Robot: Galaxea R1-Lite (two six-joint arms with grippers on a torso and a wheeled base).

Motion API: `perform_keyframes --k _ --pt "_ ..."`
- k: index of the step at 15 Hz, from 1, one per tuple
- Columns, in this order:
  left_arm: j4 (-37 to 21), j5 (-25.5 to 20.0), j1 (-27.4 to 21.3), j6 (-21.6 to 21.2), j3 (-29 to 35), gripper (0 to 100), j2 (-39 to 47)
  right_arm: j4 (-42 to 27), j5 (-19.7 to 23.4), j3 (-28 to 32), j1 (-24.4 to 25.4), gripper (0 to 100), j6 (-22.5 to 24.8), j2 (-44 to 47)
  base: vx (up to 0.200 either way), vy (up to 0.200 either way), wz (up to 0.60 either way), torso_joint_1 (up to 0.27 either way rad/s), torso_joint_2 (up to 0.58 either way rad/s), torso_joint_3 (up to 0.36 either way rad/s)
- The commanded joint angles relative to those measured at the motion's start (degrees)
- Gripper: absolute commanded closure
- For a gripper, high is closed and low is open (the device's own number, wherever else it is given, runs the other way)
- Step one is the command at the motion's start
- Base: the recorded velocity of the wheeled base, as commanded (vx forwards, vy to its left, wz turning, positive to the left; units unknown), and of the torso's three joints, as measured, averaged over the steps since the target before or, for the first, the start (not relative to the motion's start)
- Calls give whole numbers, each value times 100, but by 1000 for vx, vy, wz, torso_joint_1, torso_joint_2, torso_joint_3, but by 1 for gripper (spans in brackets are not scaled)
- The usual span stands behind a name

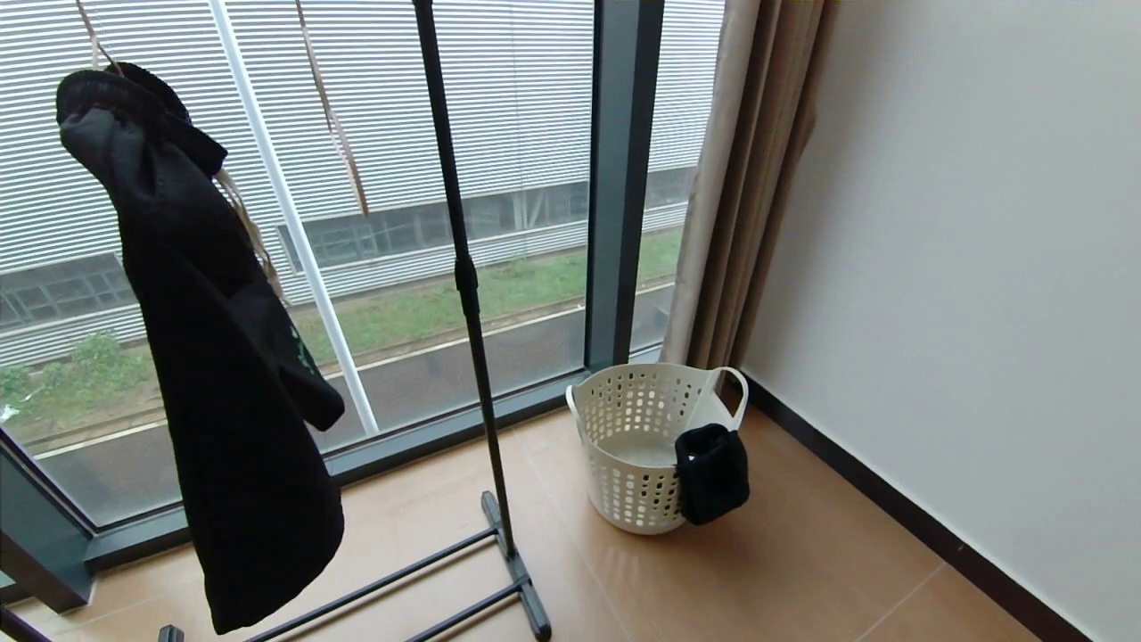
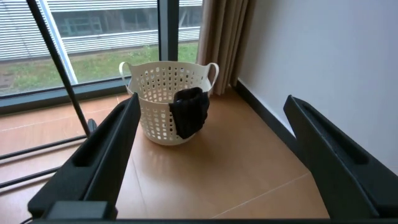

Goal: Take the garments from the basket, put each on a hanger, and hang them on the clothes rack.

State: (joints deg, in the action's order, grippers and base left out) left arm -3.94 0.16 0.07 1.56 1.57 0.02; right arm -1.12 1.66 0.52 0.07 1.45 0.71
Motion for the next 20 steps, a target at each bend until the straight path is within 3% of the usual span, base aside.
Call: perform_keyframes --k 1,3,8,12,20 --pt "-2 2 1 2 1 0 -2 -2 1 0 1 0 4 8 0 -200 0 2 2 7" --pt "-2 2 1 2 1 0 -2 -2 1 0 1 0 4 8 0 -200 0 0 5 5" --pt "-2 2 1 2 1 0 -2 -2 1 0 1 0 4 8 200 -200 0 -1 4 6" --pt "-2 2 1 2 1 0 -2 -2 1 0 1 0 4 8 200 -50 0 1 4 1" --pt "-2 2 1 -7 1 0 -2 -2 1 0 1 0 -4 8 0 0 0 0 0 0"
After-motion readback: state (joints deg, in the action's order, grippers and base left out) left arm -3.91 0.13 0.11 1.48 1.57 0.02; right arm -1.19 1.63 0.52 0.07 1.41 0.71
